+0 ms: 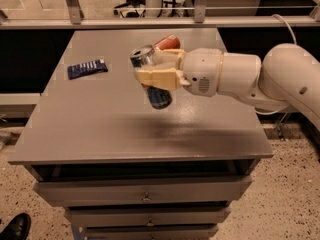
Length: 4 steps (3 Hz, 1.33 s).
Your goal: Place redbull can upright
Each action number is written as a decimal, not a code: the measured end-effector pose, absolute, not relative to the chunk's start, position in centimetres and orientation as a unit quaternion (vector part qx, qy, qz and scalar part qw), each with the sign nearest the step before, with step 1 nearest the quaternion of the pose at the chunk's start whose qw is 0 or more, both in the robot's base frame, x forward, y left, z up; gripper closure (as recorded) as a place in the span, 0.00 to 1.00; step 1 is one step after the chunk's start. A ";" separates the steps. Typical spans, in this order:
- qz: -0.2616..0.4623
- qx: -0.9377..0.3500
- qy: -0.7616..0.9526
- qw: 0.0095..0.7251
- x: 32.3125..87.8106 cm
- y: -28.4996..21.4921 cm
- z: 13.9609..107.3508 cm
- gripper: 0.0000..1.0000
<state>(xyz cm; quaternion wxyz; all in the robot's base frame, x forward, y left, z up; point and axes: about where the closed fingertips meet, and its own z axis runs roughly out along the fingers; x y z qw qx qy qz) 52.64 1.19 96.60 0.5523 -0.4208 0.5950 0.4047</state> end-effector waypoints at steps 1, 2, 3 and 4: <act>0.427 -0.412 0.569 0.569 51.8 0.2 94.9 1.00; 0.445 -0.401 0.555 0.577 51.7 0.1 93.7 1.00; 0.456 -0.400 0.542 0.581 51.8 -0.1 92.4 1.00; 0.460 -0.402 0.536 0.582 51.6 -0.5 91.3 0.85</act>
Offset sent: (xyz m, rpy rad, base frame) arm -0.0083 -0.0170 -0.0464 0.1941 -0.0230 0.0427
